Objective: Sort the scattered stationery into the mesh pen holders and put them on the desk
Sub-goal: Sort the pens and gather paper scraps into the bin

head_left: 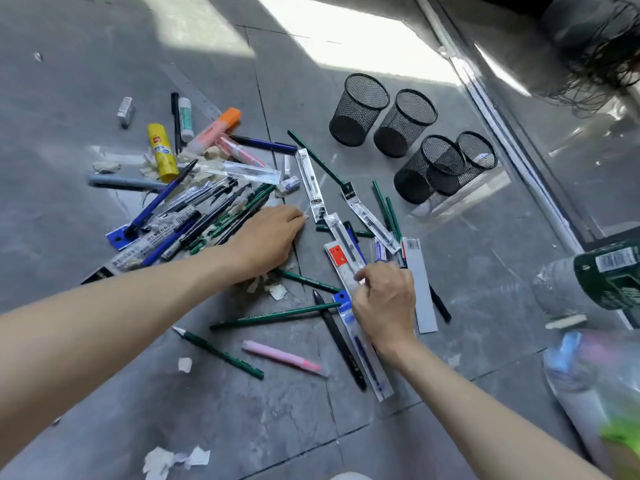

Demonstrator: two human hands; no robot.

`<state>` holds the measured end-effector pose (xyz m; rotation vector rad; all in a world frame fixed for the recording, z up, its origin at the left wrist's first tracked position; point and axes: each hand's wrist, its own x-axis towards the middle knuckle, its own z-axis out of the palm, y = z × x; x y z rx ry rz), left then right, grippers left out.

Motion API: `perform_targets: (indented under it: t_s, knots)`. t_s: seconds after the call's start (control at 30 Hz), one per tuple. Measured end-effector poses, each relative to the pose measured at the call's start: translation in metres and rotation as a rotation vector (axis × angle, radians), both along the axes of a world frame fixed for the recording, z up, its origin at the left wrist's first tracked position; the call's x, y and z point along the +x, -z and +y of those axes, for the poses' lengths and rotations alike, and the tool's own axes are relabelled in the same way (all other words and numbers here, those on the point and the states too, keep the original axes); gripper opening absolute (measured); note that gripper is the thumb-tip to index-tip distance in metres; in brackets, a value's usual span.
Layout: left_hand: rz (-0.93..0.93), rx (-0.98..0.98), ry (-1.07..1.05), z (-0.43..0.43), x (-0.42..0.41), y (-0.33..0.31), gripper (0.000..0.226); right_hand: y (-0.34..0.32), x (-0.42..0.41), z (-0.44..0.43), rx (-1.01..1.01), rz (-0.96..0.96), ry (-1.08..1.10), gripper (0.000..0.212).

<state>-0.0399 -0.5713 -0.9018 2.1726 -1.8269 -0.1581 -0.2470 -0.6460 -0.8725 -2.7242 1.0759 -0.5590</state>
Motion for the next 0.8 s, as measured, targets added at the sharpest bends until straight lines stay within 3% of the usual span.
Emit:
perform_targets:
  t_s: [0.17,0.23,0.33,0.43,0.5,0.57,0.7,0.8]
  knots:
    - [0.009,0.028,0.048,0.030,0.006,-0.011,0.031,0.002,0.015,0.010,0.094,0.067,-0.177,0.030]
    - [0.040,0.016,0.044,0.036,0.012,-0.013,0.040,0.005,0.023,0.016,0.176,0.154,-0.242,0.025]
    - [0.049,-0.024,0.103,0.042,0.012,-0.014,0.037,0.011,0.035,0.022,0.211,0.243,-0.229,0.026]
    - [0.095,0.057,0.233,0.047,0.003,-0.011,0.048,0.011,0.036,0.016,0.109,0.253,-0.254,0.020]
    - [0.102,0.182,0.227,0.058,0.003,-0.006,0.054,0.011,0.027,0.007,-0.010,0.319,-0.346,0.024]
    - [0.128,0.180,0.183,0.071,0.011,-0.002,0.059,0.011,0.015,-0.005,-0.059,0.337,-0.356,0.026]
    - [0.151,0.148,0.084,0.094,0.018,-0.005,0.052,0.009,-0.004,-0.007,-0.079,0.243,-0.166,0.013]
    - [0.083,0.053,0.076,0.093,0.010,-0.012,0.038,0.005,0.000,0.012,-0.122,0.221,-0.363,0.032]
